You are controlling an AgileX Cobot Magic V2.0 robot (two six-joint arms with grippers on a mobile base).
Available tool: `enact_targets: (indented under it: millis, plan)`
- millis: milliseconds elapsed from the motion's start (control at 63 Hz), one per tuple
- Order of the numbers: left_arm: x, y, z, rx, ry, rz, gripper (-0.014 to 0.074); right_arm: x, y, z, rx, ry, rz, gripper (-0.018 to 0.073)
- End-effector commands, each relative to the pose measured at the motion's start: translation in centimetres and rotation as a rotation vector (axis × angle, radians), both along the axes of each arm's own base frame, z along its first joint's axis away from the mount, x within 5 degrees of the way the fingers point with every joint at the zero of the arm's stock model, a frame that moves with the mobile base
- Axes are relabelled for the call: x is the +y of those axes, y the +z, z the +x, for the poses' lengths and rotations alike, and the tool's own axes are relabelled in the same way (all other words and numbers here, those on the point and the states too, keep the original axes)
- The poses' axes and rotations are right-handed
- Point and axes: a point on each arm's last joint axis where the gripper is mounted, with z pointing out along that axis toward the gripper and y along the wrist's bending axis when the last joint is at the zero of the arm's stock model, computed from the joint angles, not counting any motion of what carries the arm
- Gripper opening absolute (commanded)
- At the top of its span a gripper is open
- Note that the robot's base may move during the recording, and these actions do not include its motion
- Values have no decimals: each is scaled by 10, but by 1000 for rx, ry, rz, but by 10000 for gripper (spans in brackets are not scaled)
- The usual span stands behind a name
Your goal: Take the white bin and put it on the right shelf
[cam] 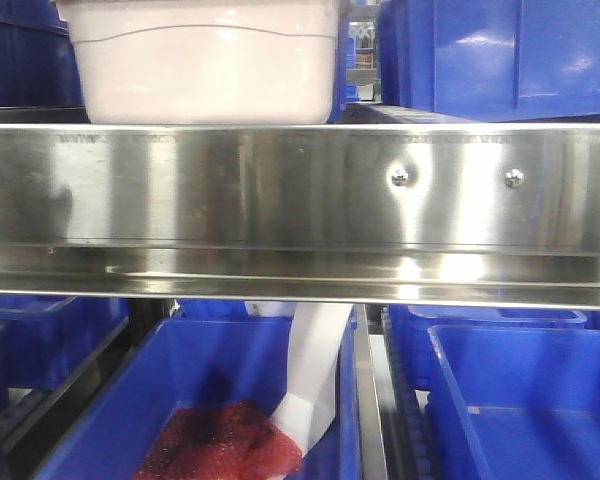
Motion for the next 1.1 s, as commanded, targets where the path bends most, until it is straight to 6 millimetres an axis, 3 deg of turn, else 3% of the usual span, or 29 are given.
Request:
enact_targets:
  millis: [0, 857, 1079]
  plan:
    - [1, 4, -1, -93, 12, -16, -118, -3, 13, 0, -85, -28, 16, 75]
    - [1, 4, -1, -93, 12, -16, -118, -5, 16, 0, -122, -50, 13, 75]
    - [1, 4, -1, -93, 12, -16, -118, -14, -4, 8, -69, -128, 29, 75]
